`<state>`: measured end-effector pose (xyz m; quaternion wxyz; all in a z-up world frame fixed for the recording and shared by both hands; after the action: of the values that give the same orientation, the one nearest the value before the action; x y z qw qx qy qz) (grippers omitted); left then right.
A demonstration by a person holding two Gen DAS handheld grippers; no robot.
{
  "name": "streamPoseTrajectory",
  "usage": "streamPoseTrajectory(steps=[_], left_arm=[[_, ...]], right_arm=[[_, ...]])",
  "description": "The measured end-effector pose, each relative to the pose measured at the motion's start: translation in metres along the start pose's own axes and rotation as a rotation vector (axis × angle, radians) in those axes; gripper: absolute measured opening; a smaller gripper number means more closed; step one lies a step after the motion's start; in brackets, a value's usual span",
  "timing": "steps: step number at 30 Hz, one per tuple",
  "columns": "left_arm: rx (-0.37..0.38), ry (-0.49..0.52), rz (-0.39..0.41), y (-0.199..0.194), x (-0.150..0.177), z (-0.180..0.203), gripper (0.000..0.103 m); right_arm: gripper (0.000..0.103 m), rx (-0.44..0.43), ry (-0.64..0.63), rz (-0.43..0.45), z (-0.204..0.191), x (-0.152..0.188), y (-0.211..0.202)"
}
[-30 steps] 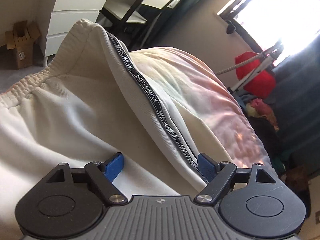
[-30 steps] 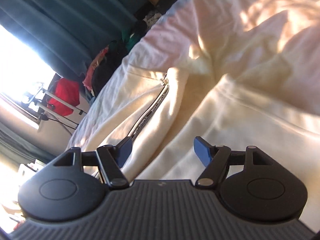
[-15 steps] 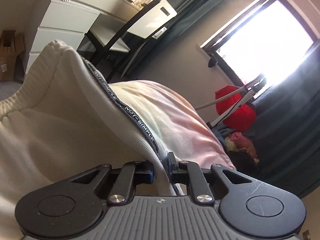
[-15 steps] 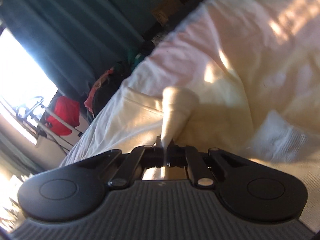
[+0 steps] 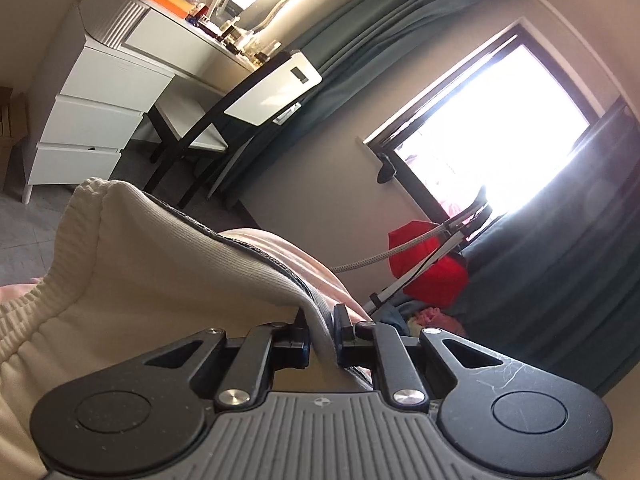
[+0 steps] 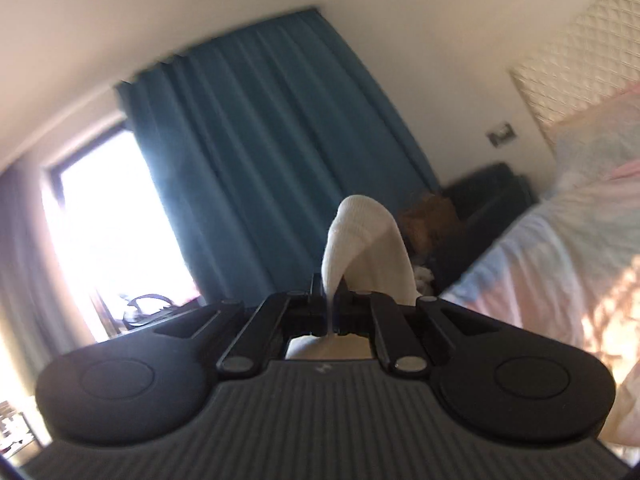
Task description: Fold clothes
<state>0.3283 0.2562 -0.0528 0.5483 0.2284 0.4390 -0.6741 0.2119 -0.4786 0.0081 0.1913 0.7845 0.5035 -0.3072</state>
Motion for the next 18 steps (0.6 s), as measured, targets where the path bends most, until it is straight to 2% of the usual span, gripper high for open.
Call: streamPoseTrajectory(steps=[2,6,16,18], left_arm=[[-0.033,0.037,-0.027,0.024,0.006,0.003,0.012],[-0.099,0.111,-0.080,0.073,0.017,0.010,0.013],[-0.262,0.298,-0.211,0.190,0.043,0.025,0.021],[-0.245,0.355,-0.199,0.185,0.046,0.031,0.024]], right_arm=[[0.006,0.082,0.012,-0.050,0.007,0.012,0.042],[0.006,0.244,-0.025,-0.143,0.031,0.061,0.127],[0.007,0.439,-0.135,-0.259,0.097,0.171,0.257],[0.010,0.422,-0.114,-0.289,0.106,0.176,0.260]])
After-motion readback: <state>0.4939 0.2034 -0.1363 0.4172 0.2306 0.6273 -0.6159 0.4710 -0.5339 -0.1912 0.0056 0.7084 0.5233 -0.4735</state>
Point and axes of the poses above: each gripper's, at about its wrist camera, not at the fingertips, and y roughly the way its jaws point, z to its right, x to its underside, the point moved 6 cm from there along y, roughly the way its jaws point, and after that the axes turned 15 degrees about y, right-handed, at the moved point
